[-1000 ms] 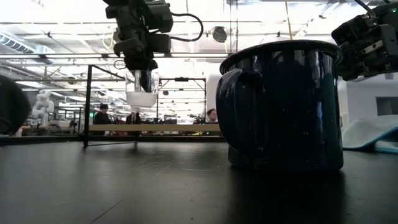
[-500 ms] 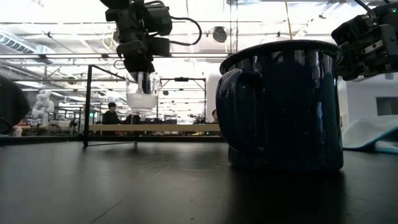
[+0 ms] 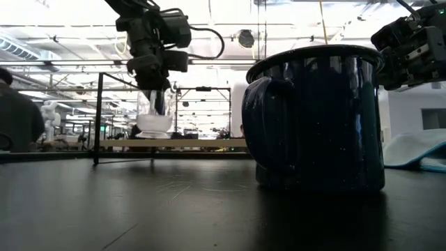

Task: Stack small to large cups/mugs on shelf
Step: Put the transparent mug on the shelf

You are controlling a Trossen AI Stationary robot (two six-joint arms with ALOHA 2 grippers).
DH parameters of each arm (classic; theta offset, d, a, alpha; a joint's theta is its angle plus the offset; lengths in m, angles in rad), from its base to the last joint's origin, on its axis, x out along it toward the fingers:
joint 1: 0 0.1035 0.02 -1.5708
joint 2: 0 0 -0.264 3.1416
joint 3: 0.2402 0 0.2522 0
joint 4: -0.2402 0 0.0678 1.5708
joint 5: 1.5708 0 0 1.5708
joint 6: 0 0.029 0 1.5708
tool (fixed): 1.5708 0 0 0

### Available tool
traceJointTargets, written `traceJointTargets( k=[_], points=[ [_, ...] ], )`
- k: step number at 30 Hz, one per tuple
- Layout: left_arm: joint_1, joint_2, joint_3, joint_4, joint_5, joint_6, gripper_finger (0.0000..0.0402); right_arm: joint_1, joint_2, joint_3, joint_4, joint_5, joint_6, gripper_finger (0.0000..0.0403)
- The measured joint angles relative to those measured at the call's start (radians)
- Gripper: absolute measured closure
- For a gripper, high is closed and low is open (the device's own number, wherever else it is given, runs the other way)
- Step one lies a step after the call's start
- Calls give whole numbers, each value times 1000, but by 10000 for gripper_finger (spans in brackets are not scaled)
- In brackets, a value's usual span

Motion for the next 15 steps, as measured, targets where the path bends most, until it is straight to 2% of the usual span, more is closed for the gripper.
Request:
traceJointTargets(
  k=[15],
  points=[
    [-18, -4, -46, 53, -47, 31, 401, 0, 0, 0, 0, 0, 4, 403]
  ],
)
